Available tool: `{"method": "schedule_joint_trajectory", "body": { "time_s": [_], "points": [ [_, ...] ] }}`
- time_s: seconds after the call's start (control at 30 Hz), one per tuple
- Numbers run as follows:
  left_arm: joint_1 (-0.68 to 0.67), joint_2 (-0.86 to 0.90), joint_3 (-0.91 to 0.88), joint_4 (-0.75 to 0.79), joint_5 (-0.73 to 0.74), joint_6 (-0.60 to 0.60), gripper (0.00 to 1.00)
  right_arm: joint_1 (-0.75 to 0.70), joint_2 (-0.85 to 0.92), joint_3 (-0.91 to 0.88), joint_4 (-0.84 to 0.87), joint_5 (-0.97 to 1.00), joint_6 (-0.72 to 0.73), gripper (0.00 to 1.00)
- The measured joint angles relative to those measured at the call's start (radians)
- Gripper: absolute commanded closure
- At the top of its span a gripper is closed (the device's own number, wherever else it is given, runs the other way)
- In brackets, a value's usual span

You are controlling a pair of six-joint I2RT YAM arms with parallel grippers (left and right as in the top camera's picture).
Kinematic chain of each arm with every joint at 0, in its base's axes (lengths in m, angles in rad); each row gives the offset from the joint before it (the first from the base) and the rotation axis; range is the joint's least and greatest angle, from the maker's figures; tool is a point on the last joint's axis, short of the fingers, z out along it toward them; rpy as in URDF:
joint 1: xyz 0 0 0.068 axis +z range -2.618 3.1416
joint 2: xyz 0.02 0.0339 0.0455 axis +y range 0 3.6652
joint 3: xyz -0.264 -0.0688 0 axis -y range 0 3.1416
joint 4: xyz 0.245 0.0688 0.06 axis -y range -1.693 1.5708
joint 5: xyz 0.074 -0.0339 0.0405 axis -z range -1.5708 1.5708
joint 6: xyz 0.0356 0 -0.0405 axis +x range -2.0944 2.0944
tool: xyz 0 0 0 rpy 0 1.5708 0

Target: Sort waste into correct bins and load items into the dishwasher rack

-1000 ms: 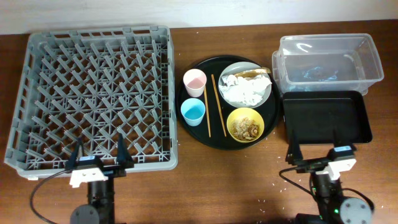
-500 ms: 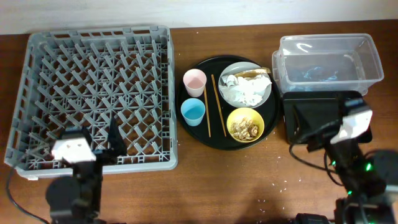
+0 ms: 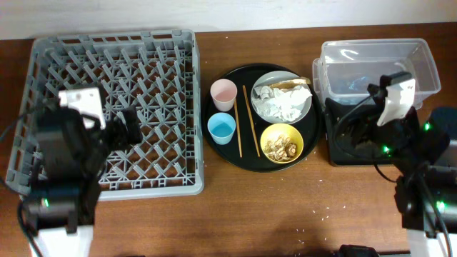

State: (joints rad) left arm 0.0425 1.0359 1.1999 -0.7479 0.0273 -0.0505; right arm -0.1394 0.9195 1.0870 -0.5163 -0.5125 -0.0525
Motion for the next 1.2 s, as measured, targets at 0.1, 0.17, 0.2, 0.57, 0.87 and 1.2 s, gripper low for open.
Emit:
{"method": "schedule_joint_trajectory", "body": {
  "time_s": [0.1, 0.17, 0.2, 0.57, 0.87, 1.2],
  "points": [
    [0.0, 0.117, 0.143, -0.132, 0.008, 0.005, 0.01, 0.029, 0.048, 0.045, -0.032, -0.013, 0.0, 0.02],
    [0.0, 0.196, 0.237, -0.179, 0.016, 0.006, 0.01, 0.06, 0.091, 0.087, -0.057, -0.019, 0.0, 0.02],
    [0.0, 0.219, 0.262, -0.186, 0.019, 0.006, 0.01, 0.072, 0.114, 0.113, -0.081, -0.021, 0.0, 0.02],
    [0.0, 0.264, 0.296, -0.239, 0.022, 0.006, 0.01, 0.096, 0.256, 0.236, -0.205, -0.066, 0.013, 0.01],
    [0.0, 0.264, 0.296, -0.24, 0.022, 0.006, 0.01, 0.225, 0.394, 0.243, -0.262, 0.197, 0.217, 0.02],
    [0.0, 0.264, 0.299, -0.24, 0.022, 0.006, 0.01, 0.397, 0.761, 0.719, -0.571, 0.569, 0.444, 0.01]
  ]
}}
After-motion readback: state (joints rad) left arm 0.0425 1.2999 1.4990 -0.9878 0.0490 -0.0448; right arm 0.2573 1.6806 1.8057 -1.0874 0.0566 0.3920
